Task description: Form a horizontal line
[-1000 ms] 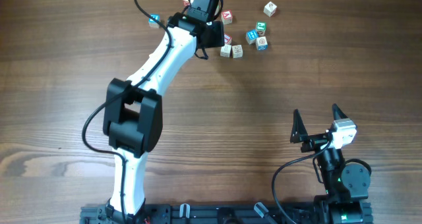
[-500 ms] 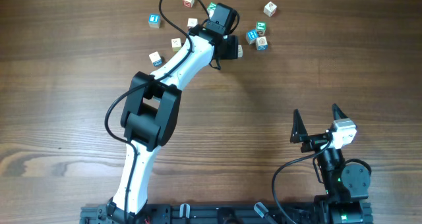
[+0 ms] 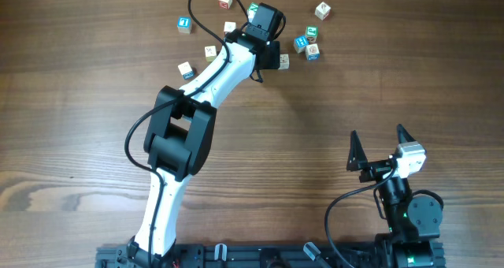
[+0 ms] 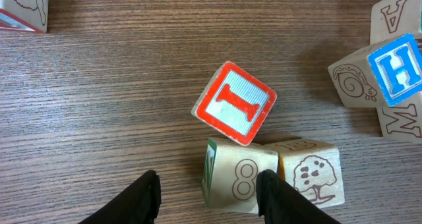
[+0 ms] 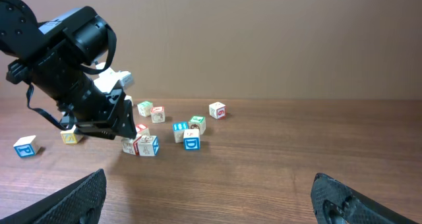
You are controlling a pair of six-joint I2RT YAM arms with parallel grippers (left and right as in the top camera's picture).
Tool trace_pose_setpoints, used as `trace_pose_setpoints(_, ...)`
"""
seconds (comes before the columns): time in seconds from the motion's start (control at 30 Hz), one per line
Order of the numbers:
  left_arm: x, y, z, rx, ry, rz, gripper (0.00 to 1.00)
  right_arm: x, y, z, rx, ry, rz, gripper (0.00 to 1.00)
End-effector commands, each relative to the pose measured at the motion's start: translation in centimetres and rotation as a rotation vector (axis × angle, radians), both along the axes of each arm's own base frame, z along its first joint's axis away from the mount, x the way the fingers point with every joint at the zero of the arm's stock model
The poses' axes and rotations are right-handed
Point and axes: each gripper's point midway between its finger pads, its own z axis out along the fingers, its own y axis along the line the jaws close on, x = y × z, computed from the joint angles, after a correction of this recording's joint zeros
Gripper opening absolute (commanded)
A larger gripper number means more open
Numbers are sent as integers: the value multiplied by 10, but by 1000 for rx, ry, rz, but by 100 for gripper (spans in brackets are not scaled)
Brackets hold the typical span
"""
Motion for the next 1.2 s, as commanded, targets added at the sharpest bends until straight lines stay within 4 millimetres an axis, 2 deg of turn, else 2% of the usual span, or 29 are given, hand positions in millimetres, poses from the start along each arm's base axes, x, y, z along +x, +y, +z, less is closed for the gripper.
trace_pose_setpoints(0.0, 0, 9, -9, 42, 8, 8, 49, -1, 1, 3, -8, -14, 9, 100)
trace_pose_setpoints(0.1, 4, 2, -6, 8, -9, -4, 49, -1, 1, 3, -9, -14, 8, 100)
trace_pose_setpoints(0.27, -9, -14, -10, -46, 40, -53, 52, -1, 1, 3, -8, -14, 9, 100)
trace_pose_setpoints(0.43, -12, -17, -20, -36, 57, -58, 57, -1, 1, 3, -8, -14, 8, 99)
trace_pose_setpoints(0.5, -8, -12, -22, -11, 41, -42, 58, -1, 1, 3, -8, -14, 8, 100)
trace_pose_setpoints(0.6, -6, -8, -22, 7, 28, -30, 54, -1, 1, 3, -8, -14, 8, 100)
trace_pose_setpoints(0.7, -6, -8, -22, 8, 28, -30, 41, -1, 1, 3, -9, -14, 9, 100)
trace_pose_setpoints(0.83, -5, 2, -24, 46, 28, -8, 40, -1, 1, 3, -8, -14, 9, 100)
trace_pose_setpoints(0.93, -3, 5, -23, 56, 19, 0, 62, -1, 1, 3, -8, -14, 8, 100)
trace_pose_setpoints(0.97, -3, 5, -23, 57, 19, 0, 63, -1, 1, 3, -9, -14, 9, 100)
trace_pose_setpoints(1.07, -3, 5, -23, 57, 19, 1, 58, -1, 1, 3, -9, -14, 8, 100)
trace_pose_setpoints(1.17, -3, 9, -24, 77, 20, 11, 46, -1, 1, 3, -8, -14, 8, 100)
